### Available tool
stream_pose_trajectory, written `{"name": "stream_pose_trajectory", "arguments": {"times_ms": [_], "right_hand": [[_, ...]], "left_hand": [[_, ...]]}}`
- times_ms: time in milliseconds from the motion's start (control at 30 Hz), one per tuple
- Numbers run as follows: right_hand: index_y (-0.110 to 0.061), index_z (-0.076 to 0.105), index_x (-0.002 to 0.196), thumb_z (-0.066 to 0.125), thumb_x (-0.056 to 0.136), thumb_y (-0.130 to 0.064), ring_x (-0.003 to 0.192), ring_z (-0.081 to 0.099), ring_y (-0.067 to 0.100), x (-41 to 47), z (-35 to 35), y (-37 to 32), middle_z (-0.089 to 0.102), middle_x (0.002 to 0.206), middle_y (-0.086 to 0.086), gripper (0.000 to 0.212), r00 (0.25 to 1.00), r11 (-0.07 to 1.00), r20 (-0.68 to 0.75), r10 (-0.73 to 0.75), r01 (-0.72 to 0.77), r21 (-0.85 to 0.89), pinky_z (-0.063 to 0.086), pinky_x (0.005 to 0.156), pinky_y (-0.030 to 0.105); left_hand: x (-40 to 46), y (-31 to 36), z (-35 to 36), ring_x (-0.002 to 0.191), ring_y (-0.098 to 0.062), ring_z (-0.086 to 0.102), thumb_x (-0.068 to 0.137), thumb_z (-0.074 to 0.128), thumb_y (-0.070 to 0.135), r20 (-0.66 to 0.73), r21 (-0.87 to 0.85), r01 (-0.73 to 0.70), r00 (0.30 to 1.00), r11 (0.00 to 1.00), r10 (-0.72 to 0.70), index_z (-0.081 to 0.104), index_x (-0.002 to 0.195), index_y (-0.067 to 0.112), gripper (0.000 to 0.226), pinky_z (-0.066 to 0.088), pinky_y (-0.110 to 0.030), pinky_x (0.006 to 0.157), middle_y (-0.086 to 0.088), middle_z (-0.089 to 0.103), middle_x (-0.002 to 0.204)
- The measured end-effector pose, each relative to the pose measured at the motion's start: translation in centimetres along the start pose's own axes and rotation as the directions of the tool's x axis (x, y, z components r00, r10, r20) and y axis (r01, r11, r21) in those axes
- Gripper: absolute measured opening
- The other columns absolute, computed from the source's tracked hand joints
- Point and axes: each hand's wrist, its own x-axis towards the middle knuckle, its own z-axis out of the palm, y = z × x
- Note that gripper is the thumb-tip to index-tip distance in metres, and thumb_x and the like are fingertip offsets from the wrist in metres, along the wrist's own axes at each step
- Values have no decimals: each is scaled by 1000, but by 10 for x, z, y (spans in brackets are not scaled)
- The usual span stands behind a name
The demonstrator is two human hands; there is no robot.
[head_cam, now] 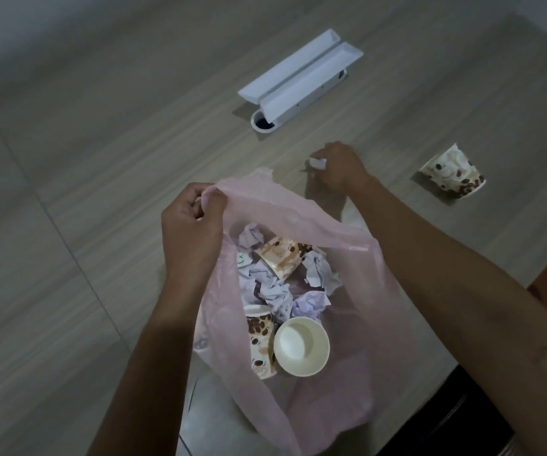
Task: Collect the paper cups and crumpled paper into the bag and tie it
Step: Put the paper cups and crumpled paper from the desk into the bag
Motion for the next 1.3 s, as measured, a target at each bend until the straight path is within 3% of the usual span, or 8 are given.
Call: {"name": "stream_pose_trajectory", "arguments": {"times_ms": [133, 200, 367, 600, 867, 1100, 1200, 1300], "right_hand": [[-9, 69, 75, 65, 82, -16, 78, 56, 25, -38, 12, -5, 64, 88, 21, 11, 990, 982, -133, 53, -28, 186, 41, 69, 28], [-14, 61, 59, 66, 82, -17, 62, 51, 15, -54, 14, -1, 60, 69, 10, 23, 979, 949, -159, 124, -70, 307, 33, 50, 16], [-13, 63, 113, 70, 87, -27, 83, 68, 19, -92, 8, -12, 71, 100, 10, 30, 931, 748, -232, 281, -61, 661, 57, 64, 27], [-12, 56, 92, 74, 85, -31, 62, 69, 25, -159, -10, -61, 72, 81, 7, 27, 930, 516, -277, 239, 120, 848, 54, 46, 34], [-10, 68, 89, 76, 76, -47, 73, 64, 31, -137, 90, -52, 69, 85, 11, 41, 982, 787, 189, -6, -112, 607, 56, 66, 46], [-35, 42, 145, 79, 77, -43, 88, 54, -5, -104, 129, -63, 57, 103, -24, 78, 899, 803, 409, -156, -125, 582, 44, 77, 10], [-30, 56, 136, 78, 79, -38, 103, 63, 8, -100, 138, -62, 66, 121, -10, 62, 920, 749, 372, -120, -162, 642, 53, 92, 29], [-25, 65, 123, 78, 78, -33, 98, 62, 13, -99, 142, -49, 67, 112, -4, 47, 995, 818, 32, 97, -99, 567, 54, 87, 38]], "left_hand": [[-3, -2, -4, 68, -19, 56, 90, 59, 17, 14, 1, -9, 1000, 1000, 9, 71, 86, 14, 13, 46, -33, 66, -18, 67, 83], [-1, -5, -3, 68, -20, 55, 90, 59, 18, 21, 9, -8, 1000, 1000, 8, 71, 86, 14, 13, 45, -33, 66, -22, 66, 85], [7, -19, 1, 64, -19, 46, 91, 58, 17, 27, 45, 26, 999, 999, -27, 69, 90, 10, 14, 37, -26, 57, -12, 59, 71], [27, -68, 6, 63, -14, 51, 91, 54, 17, -45, 135, 141, 990, 981, -136, 70, 99, 13, 17, 37, -22, 52, 1, 66, 74], [63, -124, 22, 56, -10, 53, 89, 53, 14, -178, 179, 296, 948, 938, -265, 70, 91, 11, 17, 41, -27, 60, 5, 62, 69], [83, -161, 24, 60, -15, 55, 88, 58, 20, -202, 223, 416, 905, 882, -375, 69, 89, 13, 14, 43, -29, 66, 5, 63, 69], [86, -166, 27, 59, -15, 55, 89, 58, 21, -145, 258, 440, 898, 860, -416, 68, 91, 12, 14, 42, -29, 61, 2, 63, 70], [88, -164, 34, 62, -19, 56, 89, 56, 20, -101, 265, 429, 903, 864, -418, 68, 94, 11, 15, 42, -29, 61, -3, 66, 75]]}}
